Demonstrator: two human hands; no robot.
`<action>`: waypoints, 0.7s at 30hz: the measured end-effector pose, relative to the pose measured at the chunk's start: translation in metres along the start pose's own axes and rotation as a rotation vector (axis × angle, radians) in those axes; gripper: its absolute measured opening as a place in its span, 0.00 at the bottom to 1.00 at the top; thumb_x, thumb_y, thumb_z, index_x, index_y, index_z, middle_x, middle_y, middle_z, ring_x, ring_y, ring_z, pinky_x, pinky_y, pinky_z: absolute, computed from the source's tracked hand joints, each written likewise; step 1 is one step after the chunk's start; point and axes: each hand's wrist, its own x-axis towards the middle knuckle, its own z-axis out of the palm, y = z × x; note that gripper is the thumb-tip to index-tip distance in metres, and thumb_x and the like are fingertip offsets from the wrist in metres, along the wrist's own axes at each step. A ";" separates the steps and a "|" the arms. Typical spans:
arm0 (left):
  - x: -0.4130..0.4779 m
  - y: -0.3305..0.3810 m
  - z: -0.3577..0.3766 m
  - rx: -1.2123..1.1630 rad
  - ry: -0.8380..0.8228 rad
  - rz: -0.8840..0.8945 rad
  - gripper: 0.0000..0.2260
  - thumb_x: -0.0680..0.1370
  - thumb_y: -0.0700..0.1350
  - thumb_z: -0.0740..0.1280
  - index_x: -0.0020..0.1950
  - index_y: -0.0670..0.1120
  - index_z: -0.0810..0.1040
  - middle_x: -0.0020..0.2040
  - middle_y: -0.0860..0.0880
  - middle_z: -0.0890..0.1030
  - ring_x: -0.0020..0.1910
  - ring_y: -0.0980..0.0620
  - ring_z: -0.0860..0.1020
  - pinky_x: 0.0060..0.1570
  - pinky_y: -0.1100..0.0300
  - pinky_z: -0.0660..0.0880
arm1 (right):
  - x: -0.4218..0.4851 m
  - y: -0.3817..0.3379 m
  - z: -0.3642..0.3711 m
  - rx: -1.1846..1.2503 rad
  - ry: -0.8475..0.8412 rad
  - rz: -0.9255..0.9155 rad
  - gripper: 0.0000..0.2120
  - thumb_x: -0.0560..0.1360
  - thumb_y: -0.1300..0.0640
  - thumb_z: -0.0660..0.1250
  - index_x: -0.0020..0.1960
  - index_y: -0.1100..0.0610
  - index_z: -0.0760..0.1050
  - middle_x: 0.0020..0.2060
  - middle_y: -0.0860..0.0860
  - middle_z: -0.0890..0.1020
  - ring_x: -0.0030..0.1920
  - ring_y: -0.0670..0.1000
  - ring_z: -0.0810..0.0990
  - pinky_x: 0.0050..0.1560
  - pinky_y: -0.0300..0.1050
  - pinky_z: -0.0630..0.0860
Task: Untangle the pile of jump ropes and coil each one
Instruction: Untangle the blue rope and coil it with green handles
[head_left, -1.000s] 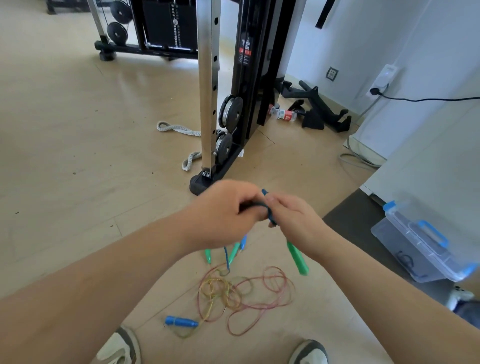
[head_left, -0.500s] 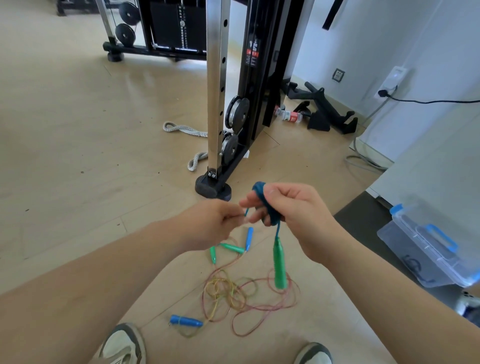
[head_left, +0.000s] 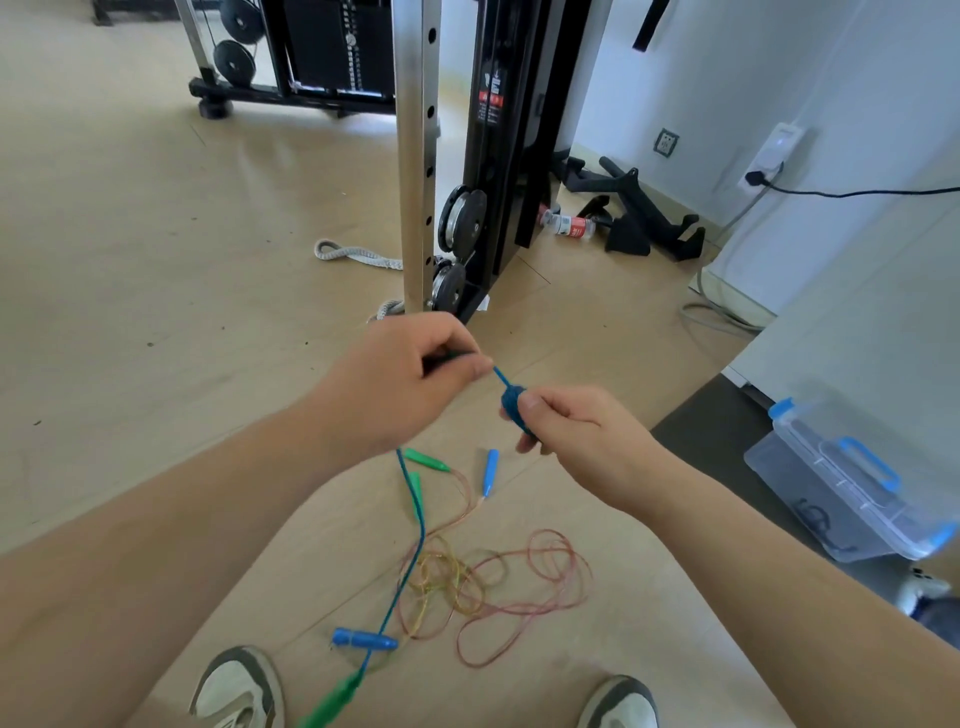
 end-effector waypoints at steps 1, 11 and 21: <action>0.002 -0.006 -0.001 -0.011 0.021 -0.027 0.04 0.78 0.49 0.72 0.45 0.51 0.83 0.34 0.49 0.83 0.32 0.51 0.77 0.35 0.60 0.73 | -0.001 -0.001 0.000 0.071 -0.027 0.002 0.18 0.85 0.51 0.59 0.51 0.62 0.82 0.45 0.58 0.86 0.37 0.40 0.79 0.45 0.47 0.75; -0.012 -0.011 0.033 -0.074 -0.426 -0.301 0.11 0.85 0.53 0.58 0.52 0.65 0.79 0.30 0.52 0.75 0.27 0.55 0.70 0.32 0.64 0.73 | 0.004 -0.020 0.004 0.984 0.026 0.082 0.18 0.86 0.57 0.55 0.58 0.69 0.78 0.53 0.63 0.86 0.49 0.58 0.85 0.51 0.51 0.81; -0.014 0.015 0.033 0.254 -0.413 0.010 0.07 0.83 0.49 0.64 0.50 0.49 0.80 0.40 0.52 0.80 0.40 0.55 0.75 0.40 0.62 0.71 | 0.010 0.009 0.003 -0.141 0.199 -0.009 0.19 0.85 0.50 0.56 0.38 0.59 0.63 0.32 0.55 0.72 0.36 0.55 0.72 0.40 0.53 0.69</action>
